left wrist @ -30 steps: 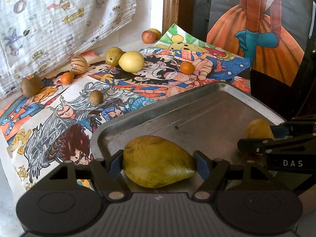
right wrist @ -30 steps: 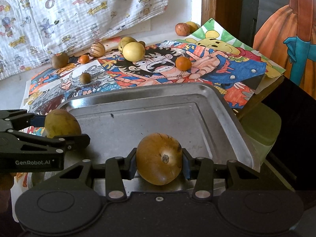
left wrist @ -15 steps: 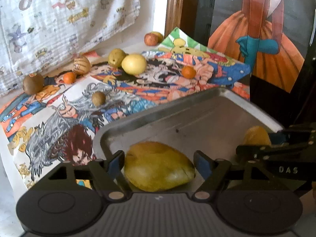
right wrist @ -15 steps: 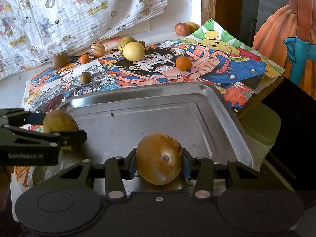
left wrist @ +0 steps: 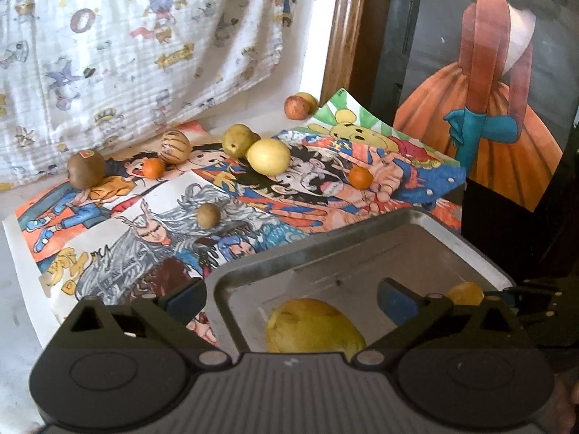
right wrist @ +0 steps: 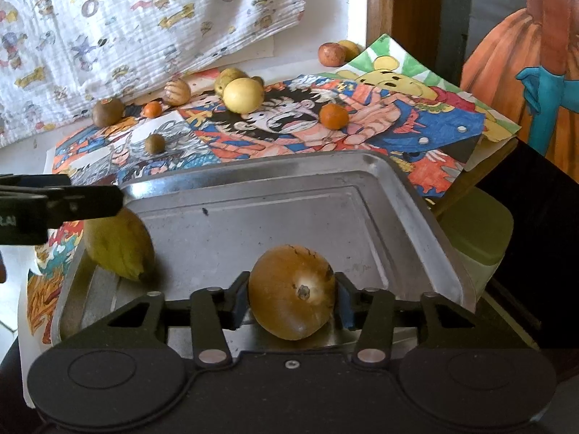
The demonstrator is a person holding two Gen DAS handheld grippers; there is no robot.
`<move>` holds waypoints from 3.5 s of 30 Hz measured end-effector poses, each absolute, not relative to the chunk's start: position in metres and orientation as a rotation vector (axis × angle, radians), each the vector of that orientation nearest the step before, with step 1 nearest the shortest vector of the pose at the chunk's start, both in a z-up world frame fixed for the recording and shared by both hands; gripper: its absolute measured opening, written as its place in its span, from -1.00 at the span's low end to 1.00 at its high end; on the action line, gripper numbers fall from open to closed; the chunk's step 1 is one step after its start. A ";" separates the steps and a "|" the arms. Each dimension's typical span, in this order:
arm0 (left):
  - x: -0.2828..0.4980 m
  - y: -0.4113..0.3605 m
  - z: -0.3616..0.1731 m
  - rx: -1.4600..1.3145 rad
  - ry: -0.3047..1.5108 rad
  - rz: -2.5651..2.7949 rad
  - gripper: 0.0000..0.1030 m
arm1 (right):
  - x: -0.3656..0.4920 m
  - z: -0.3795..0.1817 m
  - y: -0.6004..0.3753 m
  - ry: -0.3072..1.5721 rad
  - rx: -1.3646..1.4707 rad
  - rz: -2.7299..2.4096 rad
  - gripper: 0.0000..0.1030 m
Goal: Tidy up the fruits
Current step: 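Open the left tool to drop the pear into the tray while the right tool releases the brown fruit, then move both open tools back over the fruits on the poster, then grasp the small olive-brown fruit with the left tool while the right tool grasps the tangerine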
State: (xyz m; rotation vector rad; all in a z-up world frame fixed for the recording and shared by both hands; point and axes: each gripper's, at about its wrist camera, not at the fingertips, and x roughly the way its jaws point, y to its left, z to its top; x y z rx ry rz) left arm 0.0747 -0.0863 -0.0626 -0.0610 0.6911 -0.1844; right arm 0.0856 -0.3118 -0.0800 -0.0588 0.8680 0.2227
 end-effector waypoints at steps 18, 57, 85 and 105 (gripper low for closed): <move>0.058 -0.073 -0.045 -0.082 0.648 -0.166 0.99 | 0.061 -0.039 -0.305 0.775 -0.072 0.226 0.98; 0.013 0.015 -0.002 -0.175 0.538 -0.019 0.99 | 0.023 0.036 -0.228 0.643 -0.145 0.348 0.99; 0.154 0.011 -0.064 -0.141 0.679 -0.049 0.99 | 0.178 -0.004 -0.230 0.743 -0.153 0.304 0.99; 0.217 -0.032 -0.097 -0.072 0.768 -0.091 0.59 | 0.250 -0.030 -0.255 0.786 -0.119 0.280 0.99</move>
